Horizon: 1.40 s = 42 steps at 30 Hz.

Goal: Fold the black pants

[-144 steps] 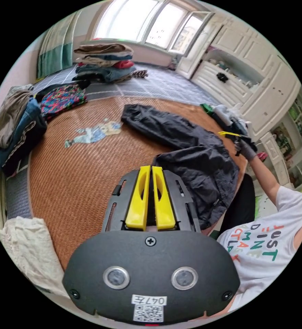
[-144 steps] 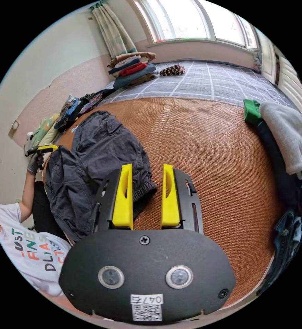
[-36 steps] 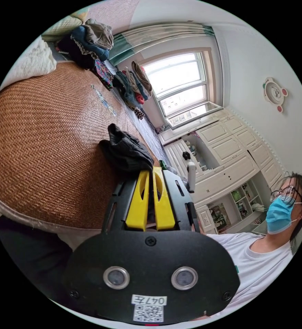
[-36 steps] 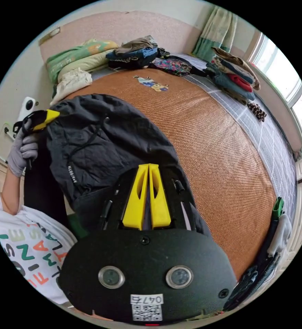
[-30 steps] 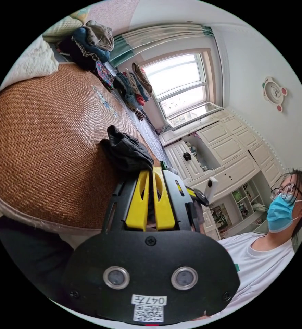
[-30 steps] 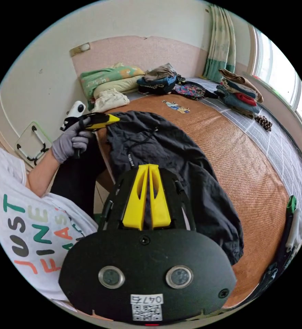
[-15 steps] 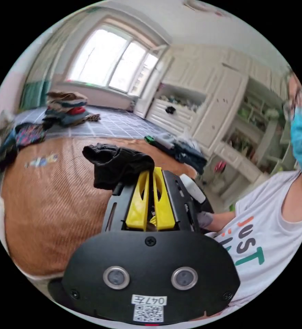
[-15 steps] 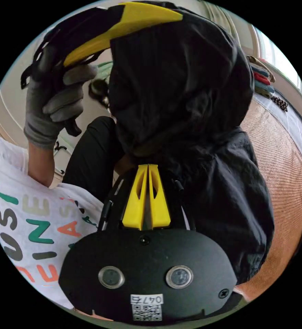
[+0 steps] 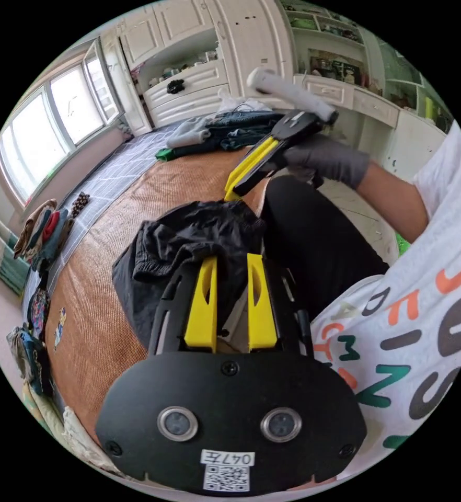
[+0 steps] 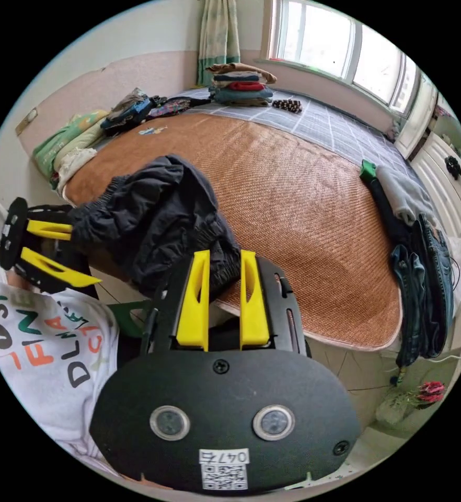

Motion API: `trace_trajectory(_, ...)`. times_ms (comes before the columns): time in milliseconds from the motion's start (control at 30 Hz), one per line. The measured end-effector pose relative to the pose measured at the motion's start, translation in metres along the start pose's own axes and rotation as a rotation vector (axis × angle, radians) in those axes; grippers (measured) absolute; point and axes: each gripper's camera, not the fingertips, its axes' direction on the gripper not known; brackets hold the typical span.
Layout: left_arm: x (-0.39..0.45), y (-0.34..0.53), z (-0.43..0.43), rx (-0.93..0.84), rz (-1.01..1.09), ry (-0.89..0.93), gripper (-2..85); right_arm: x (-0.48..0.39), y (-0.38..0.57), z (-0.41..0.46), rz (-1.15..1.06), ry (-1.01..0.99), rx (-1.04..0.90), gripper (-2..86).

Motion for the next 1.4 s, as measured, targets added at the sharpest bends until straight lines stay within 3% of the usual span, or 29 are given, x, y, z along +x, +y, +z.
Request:
trace_trajectory(133, 0.006, -0.013, -0.042, 0.081, 0.045, 0.03, 8.3, -0.033, -0.023, 0.047, -0.082, 0.104, -0.13, 2.5)
trace_trajectory(400, -0.059, -0.014, -0.057, 0.081, -0.225, 0.045, 1.7, -0.087, -0.108, 0.068, -0.175, -0.006, 0.046, 0.4)
trace_trajectory(533, -0.075, -0.034, -0.069, 0.084, -0.23, 0.061, 1.4, -0.109, -0.139, 0.081, -0.196, -0.012, 0.027, 0.8)
trace_trajectory(600, -0.063, -0.05, -0.074, 0.038, -0.195, 0.055, 1.6, -0.109, -0.123, 0.051, -0.149, -0.024, 0.133, 0.9)
trace_trajectory(733, -0.027, -0.06, -0.075, -0.002, -0.151, -0.07, 1.7, -0.132, -0.067, -0.005, -0.276, -0.328, 0.293, 1.5)
trace_trajectory(833, 0.003, -0.069, -0.071, -0.051, -0.097, -0.191, 1.5, -0.166, -0.053, 0.003, -0.49, -0.518, 0.187, 2.2)
trace_trajectory(933, 0.028, -0.07, -0.07, -0.076, -0.055, -0.3, 1.2, -0.18, -0.042, 0.025, -0.583, -0.517, 0.046, 2.6)
trace_trajectory(1033, 0.036, -0.063, -0.071, -0.069, -0.066, -0.308, 0.8, -0.18, -0.027, 0.036, -0.593, -0.557, 0.064, 0.8)
trace_trajectory(1133, 0.037, -0.051, -0.076, -0.045, -0.081, -0.3, 0.6, -0.179, -0.015, 0.043, -0.516, -0.486, 0.1, -0.1)
trace_trajectory(1300, 0.025, 0.004, -0.116, 0.09, -0.184, -0.335, -0.4, -0.145, 0.011, 0.07, -0.207, -0.567, 0.072, -0.3)
trace_trajectory(1400, -0.005, 0.052, -0.108, 0.035, -0.301, -0.336, -0.7, -0.136, 0.037, 0.096, -0.067, -0.552, 0.021, -0.1)
